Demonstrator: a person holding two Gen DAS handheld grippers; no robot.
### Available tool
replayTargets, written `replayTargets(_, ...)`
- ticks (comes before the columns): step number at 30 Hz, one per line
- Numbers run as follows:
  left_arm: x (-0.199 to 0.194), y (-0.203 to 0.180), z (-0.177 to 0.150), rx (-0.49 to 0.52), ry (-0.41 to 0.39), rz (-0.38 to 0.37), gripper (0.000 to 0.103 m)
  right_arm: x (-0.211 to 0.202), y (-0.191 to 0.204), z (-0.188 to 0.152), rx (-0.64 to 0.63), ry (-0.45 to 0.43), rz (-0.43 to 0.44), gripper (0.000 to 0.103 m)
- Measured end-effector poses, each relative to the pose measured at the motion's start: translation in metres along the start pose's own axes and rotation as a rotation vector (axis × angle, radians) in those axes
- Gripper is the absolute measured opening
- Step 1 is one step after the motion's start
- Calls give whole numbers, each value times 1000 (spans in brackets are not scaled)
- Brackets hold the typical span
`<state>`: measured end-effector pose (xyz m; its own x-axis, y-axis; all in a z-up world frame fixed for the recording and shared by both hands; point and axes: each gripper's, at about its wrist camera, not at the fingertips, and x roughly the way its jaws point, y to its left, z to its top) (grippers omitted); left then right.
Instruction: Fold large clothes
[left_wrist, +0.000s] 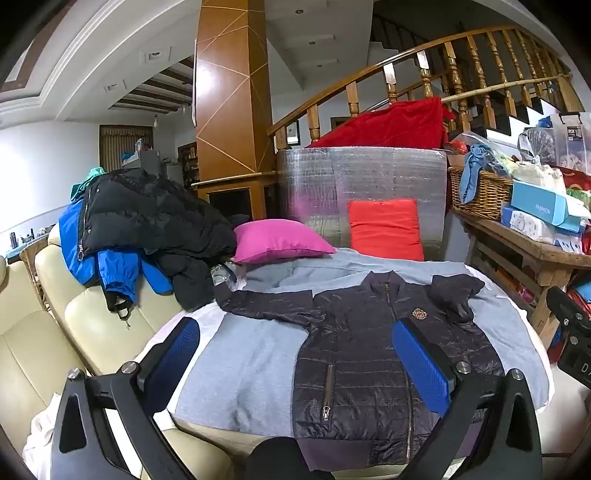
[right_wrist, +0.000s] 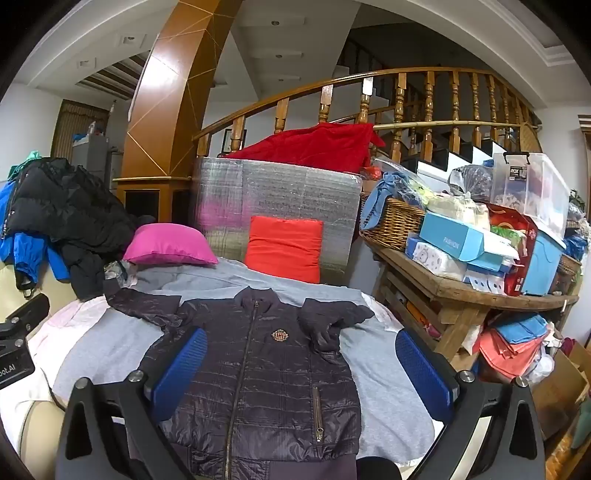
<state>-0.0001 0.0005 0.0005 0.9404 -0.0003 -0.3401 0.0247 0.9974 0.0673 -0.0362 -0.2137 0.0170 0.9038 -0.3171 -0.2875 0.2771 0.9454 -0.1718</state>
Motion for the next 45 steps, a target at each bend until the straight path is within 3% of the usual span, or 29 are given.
replayTargets(24,5,-4,0,5,4,-22,103,2,4,0,-14,11,-3,103)
replayTargets(34,11,-17,2,2,-13,-70,103,2,-8,2,-7,17,-53,103)
replayTargets(45,45,-32,-1,-7,58,-92,103,31,-11,-3,-31,69,-83,103)
